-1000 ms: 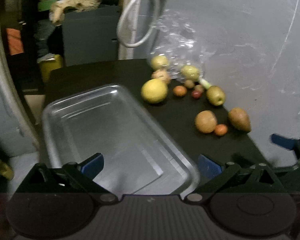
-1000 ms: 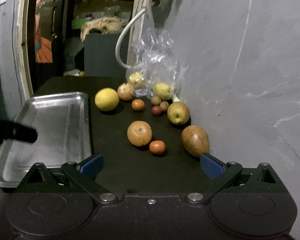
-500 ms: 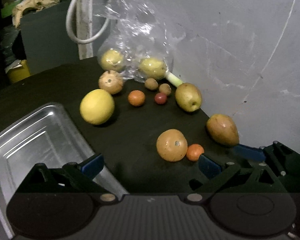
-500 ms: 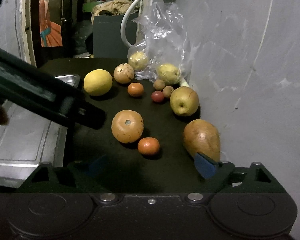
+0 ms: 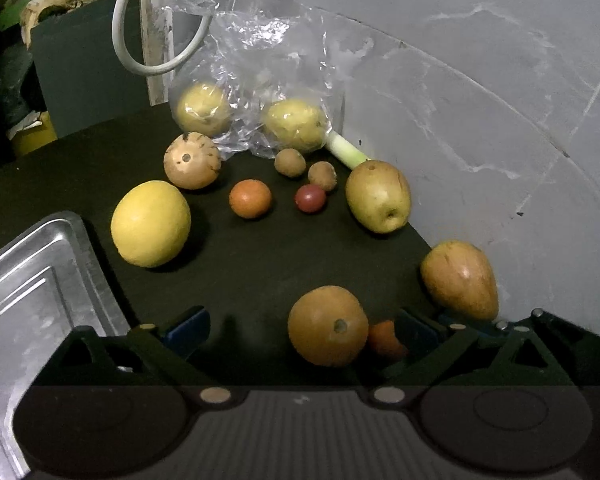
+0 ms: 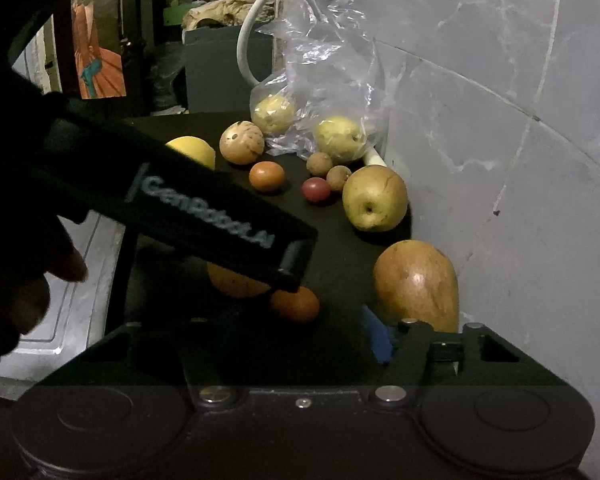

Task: Organize fruits
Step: 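Grasp the brown round fruit with the left tool while the right tool grasps a small orange fruit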

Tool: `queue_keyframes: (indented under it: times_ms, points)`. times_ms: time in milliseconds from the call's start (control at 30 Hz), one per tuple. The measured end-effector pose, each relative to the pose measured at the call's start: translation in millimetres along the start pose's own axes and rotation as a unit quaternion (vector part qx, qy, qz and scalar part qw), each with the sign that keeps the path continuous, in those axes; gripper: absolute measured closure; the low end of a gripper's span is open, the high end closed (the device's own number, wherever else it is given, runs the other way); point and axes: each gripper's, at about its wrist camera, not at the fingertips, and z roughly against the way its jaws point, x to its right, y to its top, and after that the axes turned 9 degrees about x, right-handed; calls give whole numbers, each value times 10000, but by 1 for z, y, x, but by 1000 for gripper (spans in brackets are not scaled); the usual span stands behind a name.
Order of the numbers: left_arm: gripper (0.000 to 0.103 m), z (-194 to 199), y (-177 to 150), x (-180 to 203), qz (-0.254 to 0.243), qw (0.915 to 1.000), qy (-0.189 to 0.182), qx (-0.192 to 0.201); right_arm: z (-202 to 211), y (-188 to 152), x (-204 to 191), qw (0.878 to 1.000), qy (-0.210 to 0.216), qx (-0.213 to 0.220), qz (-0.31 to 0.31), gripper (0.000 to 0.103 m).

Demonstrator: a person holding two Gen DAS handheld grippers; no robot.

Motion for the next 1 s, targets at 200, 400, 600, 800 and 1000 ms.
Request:
queue_keyframes:
  times_ms: [200,400,600,800,1000]
  points:
    - [17,-6,0,-6,266,9991,-281,-182,-5,0,0,10000,47,-10,-50,57]
    - [26,-10,-1,-10,509,9973,-431,-318,-8,-1,-1,9999,91,23,-114,68]
    - [43,-16,1,-12,547,9964,-510,-408,-9,-2,-1,9999,59,21,-151,71]
    - [55,-14,-1,-11,581,9956,-623,-385,-4,-5,-4,9998,-131,-38,-115,72]
    - [55,2,-7,-18,669,9950,-678,-302,8,-7,-7,9997,-187,-19,-176,72]
